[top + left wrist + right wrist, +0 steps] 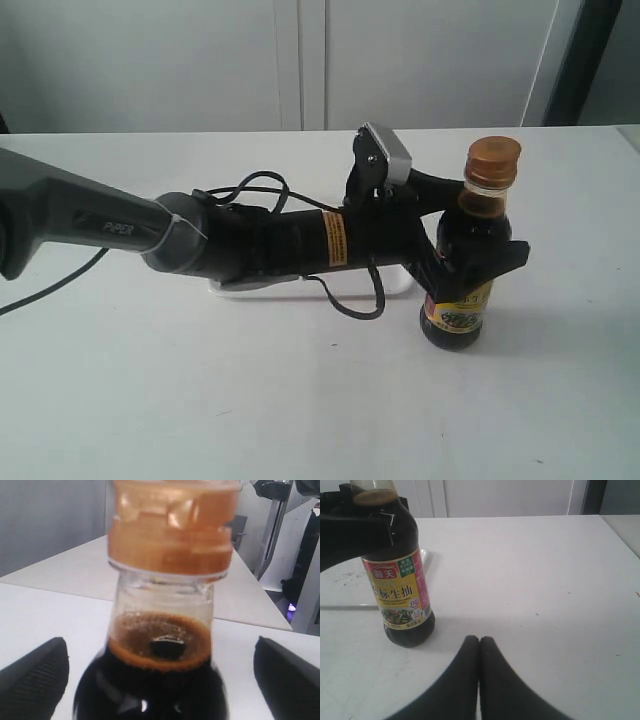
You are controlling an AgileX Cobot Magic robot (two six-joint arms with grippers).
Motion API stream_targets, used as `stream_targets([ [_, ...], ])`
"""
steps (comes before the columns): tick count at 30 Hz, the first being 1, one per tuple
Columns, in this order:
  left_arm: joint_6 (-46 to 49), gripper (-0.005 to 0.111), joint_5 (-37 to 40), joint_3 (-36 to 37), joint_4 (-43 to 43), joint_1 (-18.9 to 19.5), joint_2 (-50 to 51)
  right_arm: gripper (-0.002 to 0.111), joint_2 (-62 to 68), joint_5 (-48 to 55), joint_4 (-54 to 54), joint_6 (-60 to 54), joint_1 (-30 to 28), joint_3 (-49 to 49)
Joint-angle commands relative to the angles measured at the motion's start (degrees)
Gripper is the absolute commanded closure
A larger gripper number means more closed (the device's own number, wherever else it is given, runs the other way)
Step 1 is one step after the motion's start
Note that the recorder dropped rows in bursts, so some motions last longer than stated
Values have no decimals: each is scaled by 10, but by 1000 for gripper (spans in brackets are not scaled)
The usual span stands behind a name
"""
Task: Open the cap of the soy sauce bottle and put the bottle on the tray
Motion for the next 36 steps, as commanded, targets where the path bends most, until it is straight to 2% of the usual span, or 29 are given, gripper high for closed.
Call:
stream_targets([
  [1,-3,2,-8,-5,-1,-3,5,108,-3,-2,0,0,2,3],
  [11,15,2,-8,-6,-21,-3,32,108,-3,-7,0,0,2,3],
  [23,5,2,-8,-41,-22,-4,59,108,-3,-11,0,0,2,3],
  [33,28,15,-8,-41,-18,-20,59,108,-3,-11,0,0,2,3],
  [36,38,28,-8,-41,-16,-27,59,108,-3,-11,0,0,2,3],
])
